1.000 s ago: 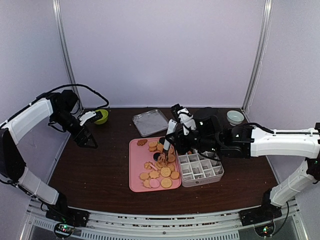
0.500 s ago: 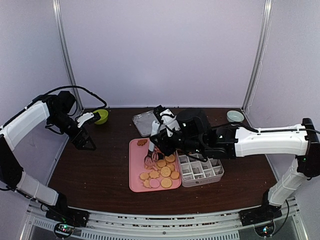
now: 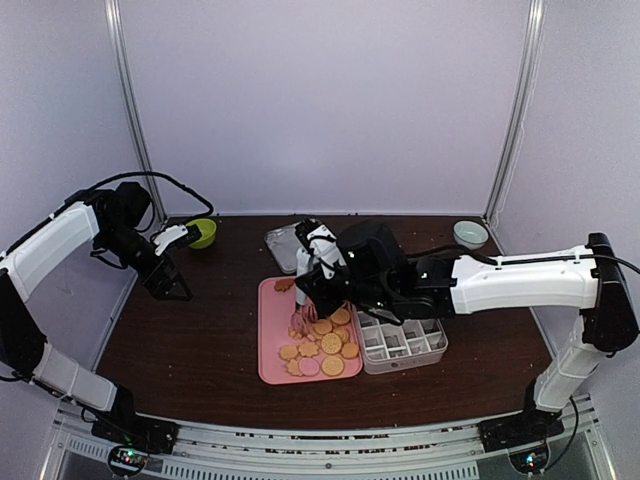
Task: Pack the cookies
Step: Pick up the fake cookies from the plate.
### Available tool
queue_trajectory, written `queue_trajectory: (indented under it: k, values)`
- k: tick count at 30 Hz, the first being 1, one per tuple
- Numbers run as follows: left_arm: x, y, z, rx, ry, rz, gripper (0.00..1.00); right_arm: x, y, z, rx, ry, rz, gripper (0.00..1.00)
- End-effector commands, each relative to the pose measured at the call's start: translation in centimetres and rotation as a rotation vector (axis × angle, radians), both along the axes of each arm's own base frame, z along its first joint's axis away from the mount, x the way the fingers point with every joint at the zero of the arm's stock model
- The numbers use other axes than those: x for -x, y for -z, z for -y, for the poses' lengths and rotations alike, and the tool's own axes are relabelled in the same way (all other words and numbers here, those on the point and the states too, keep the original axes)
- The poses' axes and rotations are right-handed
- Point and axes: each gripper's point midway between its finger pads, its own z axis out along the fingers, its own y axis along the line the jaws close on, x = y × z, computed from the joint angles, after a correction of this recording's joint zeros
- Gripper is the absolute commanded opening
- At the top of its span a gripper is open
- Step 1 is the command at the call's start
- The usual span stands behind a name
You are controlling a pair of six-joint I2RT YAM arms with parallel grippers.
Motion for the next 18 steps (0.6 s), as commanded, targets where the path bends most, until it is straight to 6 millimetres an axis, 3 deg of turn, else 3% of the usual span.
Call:
queue_trajectory:
  k: [1, 8, 14, 18]
  values:
    - [-0.2, -0.6, -0.1, 0.012, -0.013, 0.007, 0.94, -0.2, -1.0, -0.8, -0.02, -0.007, 0.02, 0.35]
    - [-0.1, -0.5, 0.0, 0.017, -0.012, 0.002, 0.94, -0.2, 0.0, -1.1, -0.001, -0.011, 0.008, 0.31]
    - [-0.2, -0.5, 0.0, 0.018, -0.017, -0.001, 0.93, -0.5, -1.1, -1.0, -0.021, 0.006, 0.028, 0.09]
    - [-0.4, -0.6, 0.1, 0.023, -0.018, 0.0, 0.93, -0.6, -2.8, -0.3, -0.047, 0.02, 0.047, 0.0]
